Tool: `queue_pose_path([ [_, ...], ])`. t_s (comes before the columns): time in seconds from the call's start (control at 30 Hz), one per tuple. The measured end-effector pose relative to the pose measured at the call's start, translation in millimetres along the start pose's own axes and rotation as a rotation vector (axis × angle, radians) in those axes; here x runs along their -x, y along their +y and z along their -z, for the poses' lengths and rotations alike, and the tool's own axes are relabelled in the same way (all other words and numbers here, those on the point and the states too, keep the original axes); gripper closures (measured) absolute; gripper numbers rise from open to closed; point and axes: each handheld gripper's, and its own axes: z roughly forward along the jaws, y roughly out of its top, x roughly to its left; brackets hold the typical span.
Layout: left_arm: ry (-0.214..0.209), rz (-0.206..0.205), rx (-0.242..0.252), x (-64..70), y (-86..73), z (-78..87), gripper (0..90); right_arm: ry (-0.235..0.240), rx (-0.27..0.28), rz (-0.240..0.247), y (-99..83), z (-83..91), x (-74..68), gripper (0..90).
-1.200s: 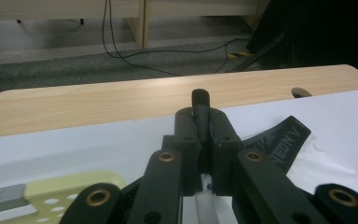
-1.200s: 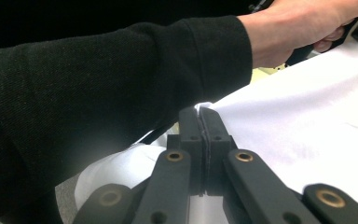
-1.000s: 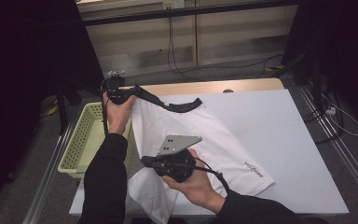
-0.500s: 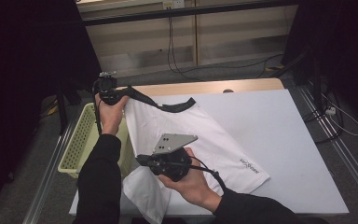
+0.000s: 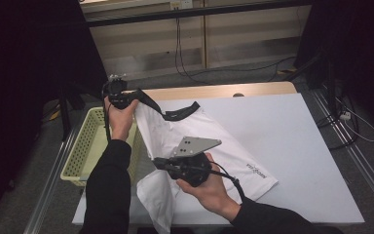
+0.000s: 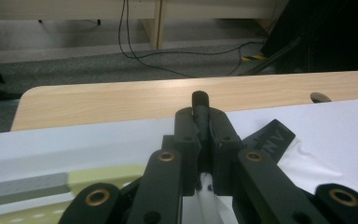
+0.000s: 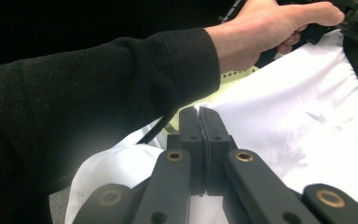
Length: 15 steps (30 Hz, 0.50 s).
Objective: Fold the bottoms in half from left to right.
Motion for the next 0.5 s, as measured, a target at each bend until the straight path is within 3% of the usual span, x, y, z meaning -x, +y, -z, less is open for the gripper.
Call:
queue_pose_path([
  [0.5, -0.040, -0.026, -0.017, 33.8, -5.7, -29.2, 83.9, -0.094, 0.010, -0.049, -21.7, 46.1, 22.0, 89.3],
])
